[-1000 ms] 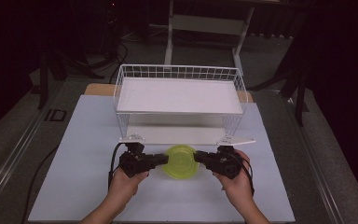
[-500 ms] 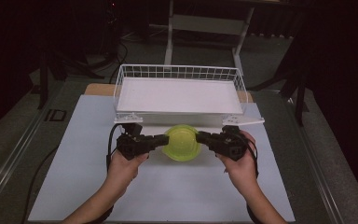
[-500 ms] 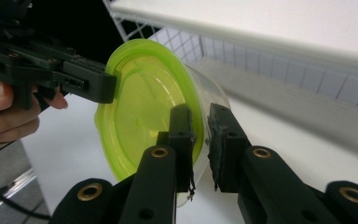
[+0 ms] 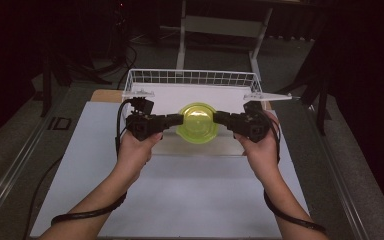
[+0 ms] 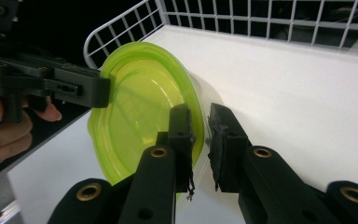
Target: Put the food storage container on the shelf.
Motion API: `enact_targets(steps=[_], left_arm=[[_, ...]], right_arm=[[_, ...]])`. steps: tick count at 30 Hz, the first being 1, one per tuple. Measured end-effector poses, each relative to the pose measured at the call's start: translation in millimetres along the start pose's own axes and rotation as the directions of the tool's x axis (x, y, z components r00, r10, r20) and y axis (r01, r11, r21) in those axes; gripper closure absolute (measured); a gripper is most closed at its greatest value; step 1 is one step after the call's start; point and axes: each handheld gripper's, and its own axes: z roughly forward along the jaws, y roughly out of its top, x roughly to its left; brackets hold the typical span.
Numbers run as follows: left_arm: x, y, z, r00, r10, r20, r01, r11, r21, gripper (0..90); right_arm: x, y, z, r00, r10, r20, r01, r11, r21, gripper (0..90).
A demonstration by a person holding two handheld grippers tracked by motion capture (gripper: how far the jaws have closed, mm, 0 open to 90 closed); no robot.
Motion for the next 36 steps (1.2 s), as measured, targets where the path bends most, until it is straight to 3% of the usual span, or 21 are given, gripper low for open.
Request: enact_targets(steps=[6,13,17,23,25,27,30,33,36], left_arm=[[6.2,15.4,6.8,0.9994,-0.019,-0.03,0.019,0.9998,0.008,82.3],[13.6,27.1,12.2,0.9978,-0.059,-0.03,0.059,0.9983,0.006,81.9],[23.2,34.3,17.3,0.9924,-0.123,-0.012,0.123,0.9923,0.018,81.1],[24.8,39.0,24.0,0.9947,-0.085,-0.058,0.085,0.9963,0.001,78.8],[28.8,39.7,26.9,0.9942,-0.09,-0.059,0.09,0.9959,-0.006,78.7],[32.6,40.5,28.3,0.9926,-0.104,-0.062,0.104,0.9945,-0.012,78.7],[35.5,40.9,29.9,0.9924,-0.116,-0.041,0.115,0.993,-0.025,78.0],[32.5,41.9,33.3,0.9937,-0.086,-0.072,0.084,0.996,-0.03,74.7],[33.7,44.3,38.2,0.9916,-0.088,-0.095,0.087,0.9961,-0.017,71.5]], right_arm=[[-8.8,15.4,9.2,0.9995,0.022,0.022,-0.023,1.0,0.012,79.7],[-15.8,28.1,15.8,0.9981,0.055,0.029,-0.056,0.998,0.033,79.4],[-24.2,37.1,20.4,0.9949,0.101,0.006,-0.101,0.993,0.053,79.4],[-28.6,47.2,28.6,0.9939,0.101,0.043,-0.104,0.993,0.061,79.2],[-27.5,49.7,30.1,0.9955,0.067,0.066,-0.071,0.996,0.05,79.2],[-28.0,51.7,31.7,0.9952,0.068,0.07,-0.071,0.997,0.043,79.4],[-35.8,55.4,35.7,0.99,0.135,0.04,-0.137,0.989,0.057,78.6],[-41.0,58.7,41.6,0.9862,0.144,0.082,-0.15,0.986,0.07,77.7],[-44.2,59.9,45.2,0.9828,0.151,0.106,-0.159,0.985,0.063,76.6]])
